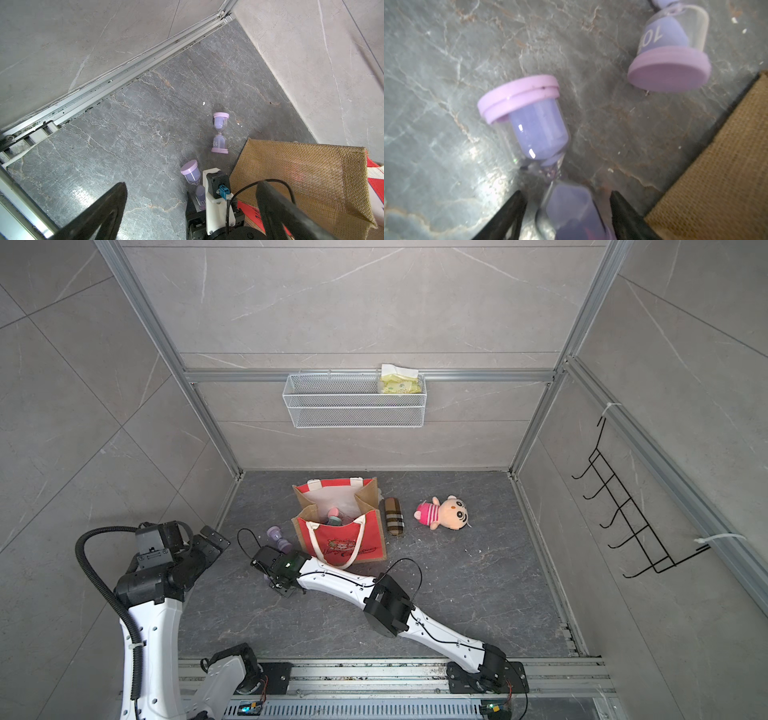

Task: Put the hourglass into the canvas bag
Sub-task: Pick up the hourglass from the center of the board.

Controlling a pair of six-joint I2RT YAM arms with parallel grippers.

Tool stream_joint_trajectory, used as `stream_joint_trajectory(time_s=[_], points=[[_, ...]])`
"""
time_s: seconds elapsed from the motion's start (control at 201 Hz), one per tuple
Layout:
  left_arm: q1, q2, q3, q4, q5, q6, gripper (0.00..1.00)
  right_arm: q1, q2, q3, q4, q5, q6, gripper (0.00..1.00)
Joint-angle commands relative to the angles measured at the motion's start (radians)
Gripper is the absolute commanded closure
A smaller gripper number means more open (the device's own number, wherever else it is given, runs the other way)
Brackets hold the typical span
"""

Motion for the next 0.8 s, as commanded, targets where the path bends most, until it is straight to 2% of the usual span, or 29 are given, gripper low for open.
stream_joint_trajectory(time_s=[0.0,0.274,0.408,0.647,0.791], points=[[0.003,-0.011,-0.005,0.029,0.017,-0.012,0.00,0.013,-0.030,-0.028,-0.063,0.017,-0.010,0.36],[0.002,-0.011,0.003,0.031,0.022,-0.012,0.00,0.015,-0.030,0.009,-0.074,0.005,-0.018,0.50],[0.003,-0.012,0.002,0.030,0.026,-0.012,0.00,0.016,-0.051,0.002,-0.079,-0.011,-0.020,0.61],[0.003,-0.019,0.034,0.021,0.044,-0.010,0.00,0.018,-0.123,-0.025,-0.062,-0.066,0.000,0.76],[0.003,-0.019,0.093,-0.001,0.046,0.003,0.00,0.019,-0.198,-0.066,-0.033,-0.091,0.019,0.82]])
